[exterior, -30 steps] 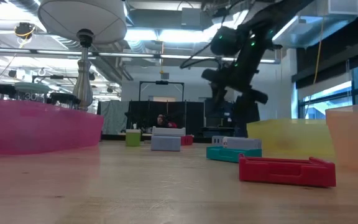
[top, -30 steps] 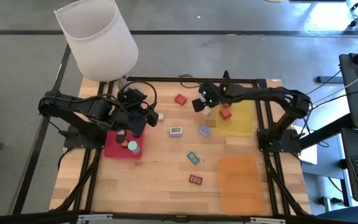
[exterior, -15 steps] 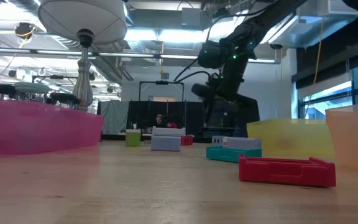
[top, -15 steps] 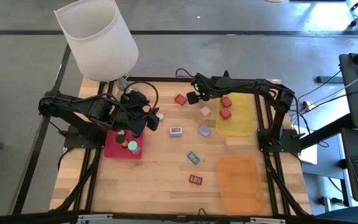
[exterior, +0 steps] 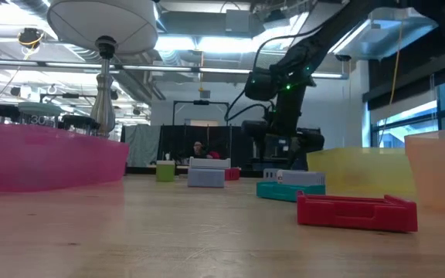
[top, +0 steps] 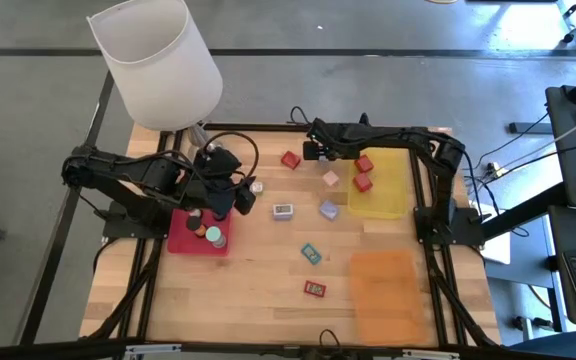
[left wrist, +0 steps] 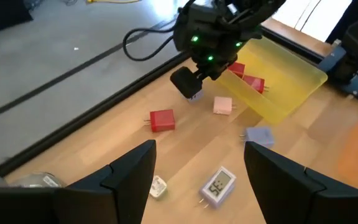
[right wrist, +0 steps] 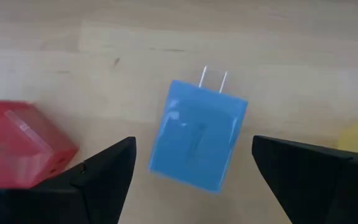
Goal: Pick & Place Office items
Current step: Put the top blue charger adapter into the yellow bin
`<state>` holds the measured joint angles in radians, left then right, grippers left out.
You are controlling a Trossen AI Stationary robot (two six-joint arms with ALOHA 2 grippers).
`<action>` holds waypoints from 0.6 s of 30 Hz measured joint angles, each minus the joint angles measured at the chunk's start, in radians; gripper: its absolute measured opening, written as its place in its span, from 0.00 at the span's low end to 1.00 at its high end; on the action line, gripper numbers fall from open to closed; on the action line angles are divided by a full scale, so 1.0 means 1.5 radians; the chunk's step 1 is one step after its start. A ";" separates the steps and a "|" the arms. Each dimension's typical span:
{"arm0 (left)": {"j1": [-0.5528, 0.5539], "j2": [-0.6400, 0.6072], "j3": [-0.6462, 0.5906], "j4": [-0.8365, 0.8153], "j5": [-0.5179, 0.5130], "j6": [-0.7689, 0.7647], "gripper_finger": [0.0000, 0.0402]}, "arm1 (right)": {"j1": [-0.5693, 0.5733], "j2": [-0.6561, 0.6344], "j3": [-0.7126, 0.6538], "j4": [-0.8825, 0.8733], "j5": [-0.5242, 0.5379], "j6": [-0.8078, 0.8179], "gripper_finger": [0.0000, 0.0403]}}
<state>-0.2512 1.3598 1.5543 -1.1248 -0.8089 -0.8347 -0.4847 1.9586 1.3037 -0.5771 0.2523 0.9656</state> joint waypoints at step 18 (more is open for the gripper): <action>0.000 0.000 0.000 0.000 0.003 0.117 0.60 | 0.001 0.037 0.001 0.033 0.031 -0.019 0.76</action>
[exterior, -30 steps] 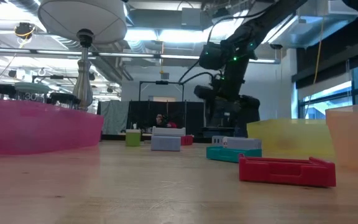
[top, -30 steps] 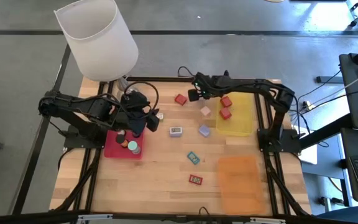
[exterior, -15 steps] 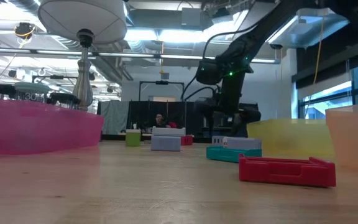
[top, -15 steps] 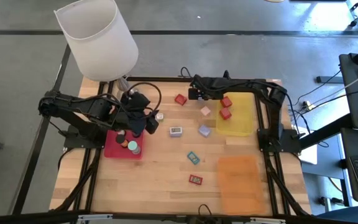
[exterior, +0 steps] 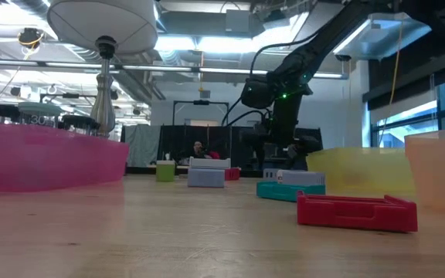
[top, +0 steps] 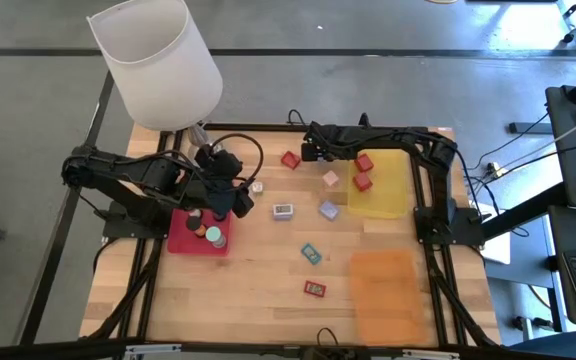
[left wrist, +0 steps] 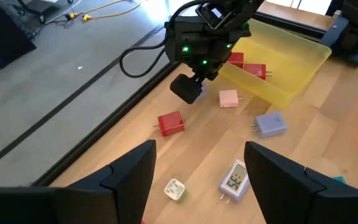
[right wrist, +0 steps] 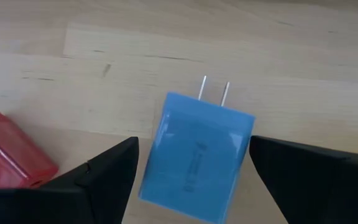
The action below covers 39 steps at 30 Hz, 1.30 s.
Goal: Pick & Place Office items
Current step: Put the top blue charger adapter into the yellow bin
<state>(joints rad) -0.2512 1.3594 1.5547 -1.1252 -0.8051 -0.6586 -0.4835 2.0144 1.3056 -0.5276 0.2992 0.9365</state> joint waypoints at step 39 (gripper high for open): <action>0.000 0.000 0.000 0.000 -0.008 0.022 0.60 | 0.023 -0.084 0.017 -0.069 0.044 0.047 0.73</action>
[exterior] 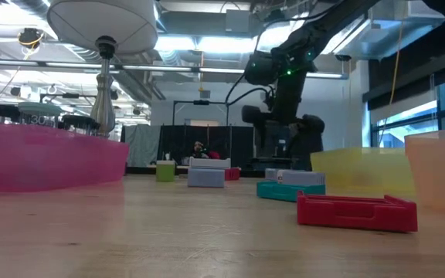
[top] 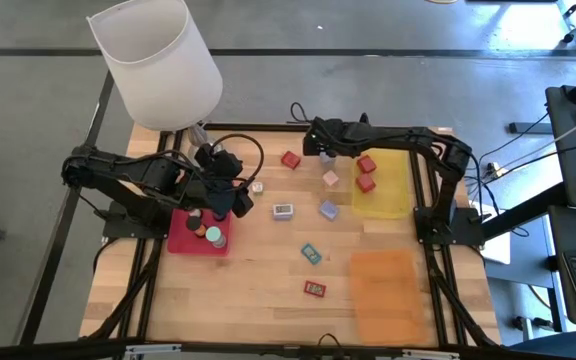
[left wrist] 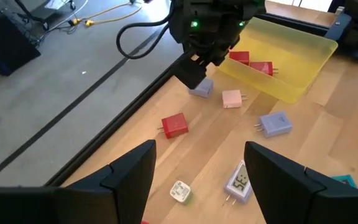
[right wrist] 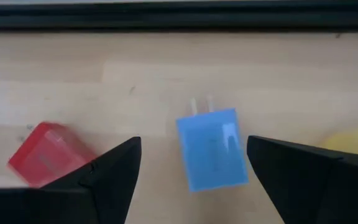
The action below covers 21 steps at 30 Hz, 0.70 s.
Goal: Pick & Place Office items
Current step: Put the top blue charger adapter into the yellow bin
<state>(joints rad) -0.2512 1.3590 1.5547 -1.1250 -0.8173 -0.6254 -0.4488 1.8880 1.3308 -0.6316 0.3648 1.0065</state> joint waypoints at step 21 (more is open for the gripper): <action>0.000 0.000 0.000 0.000 -0.002 0.003 0.60 | -0.031 0.079 0.001 0.018 0.008 -0.121 0.73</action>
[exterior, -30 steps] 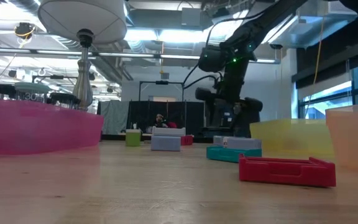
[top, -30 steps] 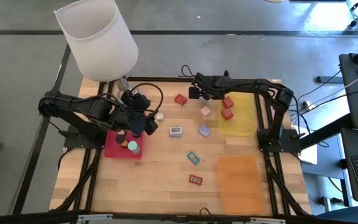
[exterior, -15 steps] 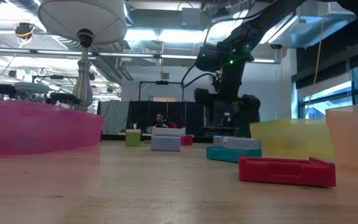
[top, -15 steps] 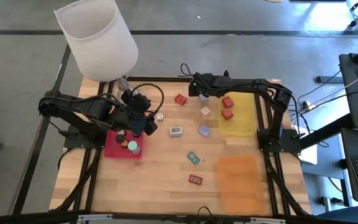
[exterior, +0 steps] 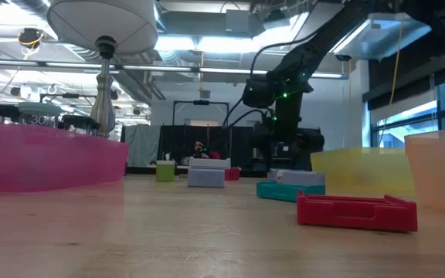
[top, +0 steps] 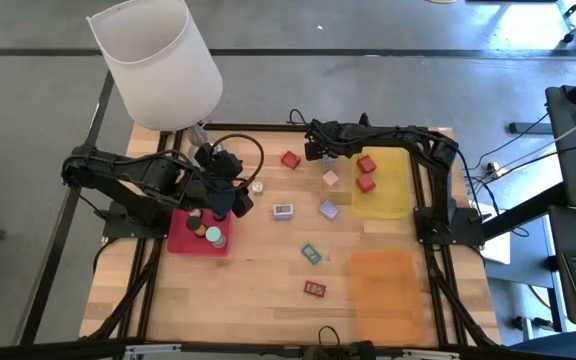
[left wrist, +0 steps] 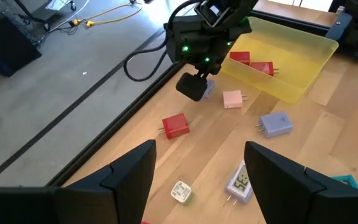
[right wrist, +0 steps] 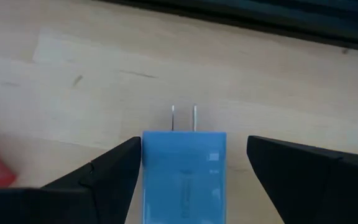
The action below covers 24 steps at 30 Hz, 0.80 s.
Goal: Pick & Place Office items
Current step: Put the top blue charger adapter into the yellow bin
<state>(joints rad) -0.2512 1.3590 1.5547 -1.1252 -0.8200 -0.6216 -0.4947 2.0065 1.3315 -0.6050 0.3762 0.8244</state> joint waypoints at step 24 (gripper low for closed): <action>0.000 0.000 0.000 0.000 -0.021 -0.001 0.60 | 0.001 0.002 0.000 0.006 -0.025 -0.106 0.73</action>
<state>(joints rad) -0.2512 1.3590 1.5547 -1.1252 -0.8509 -0.6228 -0.4938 2.0102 1.3315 -0.5960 0.3393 0.6657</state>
